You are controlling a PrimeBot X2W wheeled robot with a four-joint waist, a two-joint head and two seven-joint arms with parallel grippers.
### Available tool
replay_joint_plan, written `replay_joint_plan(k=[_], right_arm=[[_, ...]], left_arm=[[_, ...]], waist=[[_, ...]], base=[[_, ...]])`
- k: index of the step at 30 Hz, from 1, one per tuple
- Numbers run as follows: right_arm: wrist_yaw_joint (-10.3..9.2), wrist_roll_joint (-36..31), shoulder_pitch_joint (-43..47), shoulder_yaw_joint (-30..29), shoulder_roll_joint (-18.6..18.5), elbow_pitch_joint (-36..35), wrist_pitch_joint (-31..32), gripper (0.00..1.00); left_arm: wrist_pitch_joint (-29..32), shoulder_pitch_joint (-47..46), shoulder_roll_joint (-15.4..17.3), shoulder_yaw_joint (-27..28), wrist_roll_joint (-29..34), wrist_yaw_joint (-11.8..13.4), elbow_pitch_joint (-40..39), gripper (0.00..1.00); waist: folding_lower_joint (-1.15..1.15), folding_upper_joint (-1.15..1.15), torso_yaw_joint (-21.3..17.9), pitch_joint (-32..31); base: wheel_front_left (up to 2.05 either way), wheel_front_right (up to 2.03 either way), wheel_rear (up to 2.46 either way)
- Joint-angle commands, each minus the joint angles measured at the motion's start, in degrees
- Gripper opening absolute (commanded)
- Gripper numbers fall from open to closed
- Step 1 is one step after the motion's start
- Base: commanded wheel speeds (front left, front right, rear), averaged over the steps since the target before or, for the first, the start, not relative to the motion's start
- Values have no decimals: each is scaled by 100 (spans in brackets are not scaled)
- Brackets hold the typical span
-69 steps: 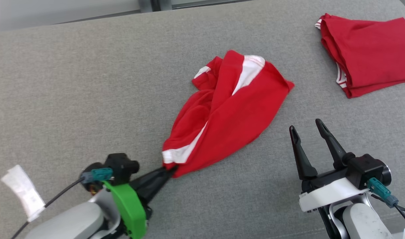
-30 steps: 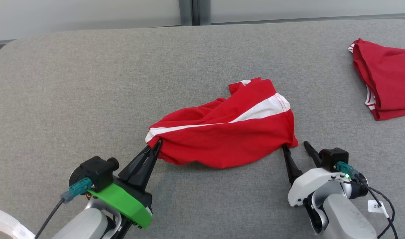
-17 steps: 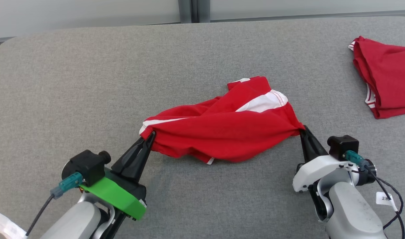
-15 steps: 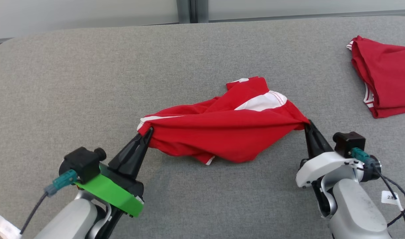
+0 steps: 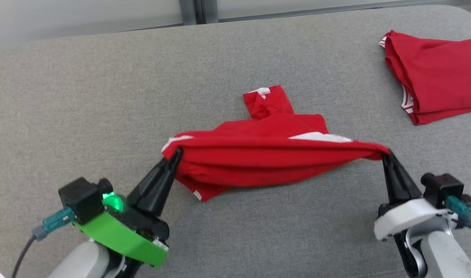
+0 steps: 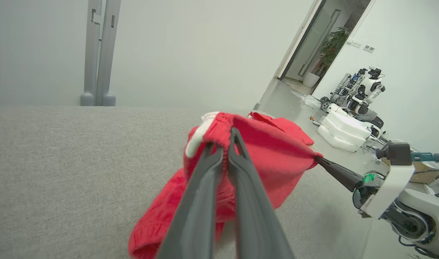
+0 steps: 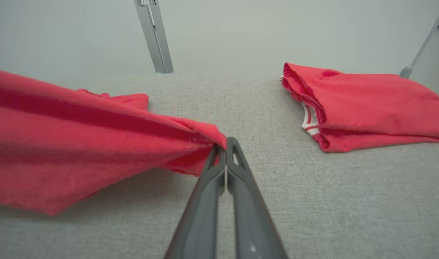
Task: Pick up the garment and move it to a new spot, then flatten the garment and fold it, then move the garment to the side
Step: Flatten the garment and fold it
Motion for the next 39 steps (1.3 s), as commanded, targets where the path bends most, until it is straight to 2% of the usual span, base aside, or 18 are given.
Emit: replay_joint_plan(k=[1,5,6,7,8,11,13,14,15,16,21,30,35,36,37,38,39], right_arm=[[-13,102,216,102,-114,25,-11,0],[-13,388,632,409,-346,98,-11,0],[-12,459,719,496,-409,114,-11,42],[-13,557,822,578,-497,115,-11,90],[-13,675,903,655,-573,132,-11,100],[-12,922,1081,802,-942,128,-11,100],[-13,1027,1160,716,-1128,65,-11,100],[-13,1032,1191,657,-1199,36,-11,100],[-13,1019,1202,566,-1272,-18,-11,100],[-13,1005,1203,507,-1301,-64,-11,100],[-13,897,1150,329,-1285,-304,-11,100],[-13,797,1079,510,-1184,-334,-11,100],[-13,802,980,620,-1168,-320,-11,100],[-13,798,959,646,-1165,-323,-11,100],[-13,801,944,668,-1162,-329,-11,100],[-13,805,934,684,-1162,-336,-11,100],[-13,810,923,696,-1165,-342,-11,100]], left_arm=[[-16,217,58,-78,-144,-13,22,0],[-16,617,122,-283,-325,-15,109,0],[-16,696,144,-349,-337,-15,144,0],[-16,772,165,-421,-294,-15,189,0],[-17,819,166,-472,-278,-16,228,0],[16,943,177,-777,-263,-16,380,0],[97,964,184,-956,-352,-16,469,35],[139,960,192,-1028,-383,-16,502,48],[207,962,191,-1126,-451,-16,541,76],[266,954,189,-1194,-497,-16,559,100],[540,855,238,-1451,-896,-17,513,100],[509,729,445,-1465,-1545,-16,427,100],[517,614,486,-1533,-1711,-17,561,100],[512,573,484,-1548,-1747,-17,591,91],[516,544,484,-1568,-1769,-17,614,72],[544,511,485,-1600,-1796,-17,639,45],[553,484,485,-1623,-1826,-17,657,28]], waist=[[0,0,-50,62],[0,0,-47,68],[0,0,-38,62],[0,0,-15,45],[0,0,5,31],[0,0,81,-43],[0,0,115,-82],[0,0,126,-98],[0,0,140,-113],[0,0,151,-124],[0,0,220,-191],[0,0,251,-219],[0,0,189,-174],[0,0,175,-162],[0,0,163,-150],[0,0,152,-138],[0,0,145,-128]], base=[[0,0,0],[0,0,0],[0,0,0],[0,0,0],[0,0,0],[0,0,0],[0,0,0],[0,0,0],[0,0,0],[0,0,0],[0,0,0],[0,0,0],[0,0,0],[0,0,0],[0,0,0],[0,0,0],[0,0,0]])
